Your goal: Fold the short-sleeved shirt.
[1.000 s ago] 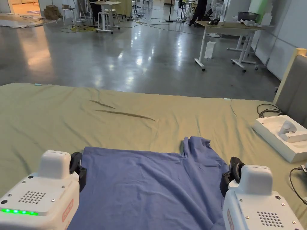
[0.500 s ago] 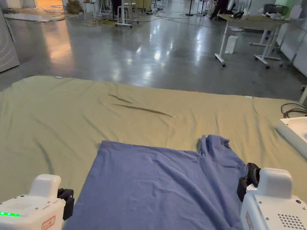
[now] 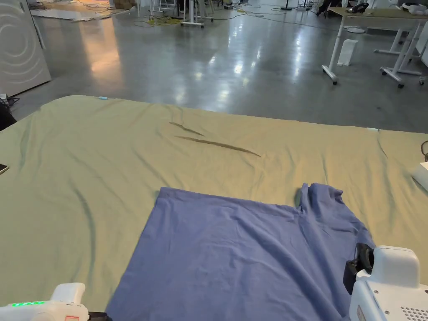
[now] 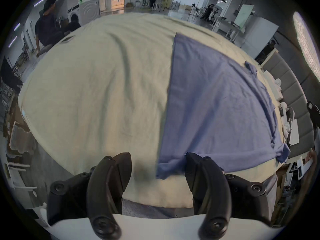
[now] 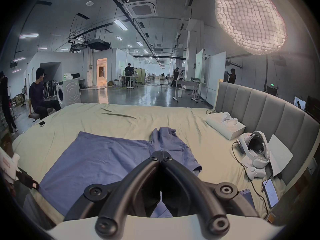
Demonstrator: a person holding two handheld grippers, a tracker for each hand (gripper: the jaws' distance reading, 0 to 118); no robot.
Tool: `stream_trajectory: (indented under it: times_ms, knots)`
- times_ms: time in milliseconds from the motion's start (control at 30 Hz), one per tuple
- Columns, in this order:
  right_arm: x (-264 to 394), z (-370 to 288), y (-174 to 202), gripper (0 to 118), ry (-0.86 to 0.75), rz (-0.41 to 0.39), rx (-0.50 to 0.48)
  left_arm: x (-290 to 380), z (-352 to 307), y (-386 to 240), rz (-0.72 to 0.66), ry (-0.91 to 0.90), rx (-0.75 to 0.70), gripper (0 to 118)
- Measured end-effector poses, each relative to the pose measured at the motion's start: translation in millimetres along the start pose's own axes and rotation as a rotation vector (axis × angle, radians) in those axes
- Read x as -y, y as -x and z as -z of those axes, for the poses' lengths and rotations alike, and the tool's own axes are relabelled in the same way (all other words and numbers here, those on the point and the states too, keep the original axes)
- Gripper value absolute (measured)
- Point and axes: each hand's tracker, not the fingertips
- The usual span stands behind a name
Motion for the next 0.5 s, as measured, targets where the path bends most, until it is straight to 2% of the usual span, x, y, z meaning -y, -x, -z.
stream_trajectory:
  times_ms: [233, 333, 400, 500]
  knots:
    - [7.6, 2.7, -3.3, 0, 0.035, 0.001, 0.007, 4.8, 15.3, -17.6, 0.020, -0.012, -0.080, 66]
    - [12.4, 2.9, -4.0, 0, 0.046, 0.004, 0.006, 10.6, 15.3, -33.0, 0.069, -0.024, -0.127, 53]
    - [15.2, 2.3, -4.8, 0, 0.055, 0.001, 0.005, 10.3, 15.1, -44.0, 0.120, -0.017, -0.147, 33]
    - [19.0, -0.1, -7.3, 0, 0.061, 0.001, 0.007, 9.8, 16.2, -53.3, 0.172, -0.002, -0.135, 11]
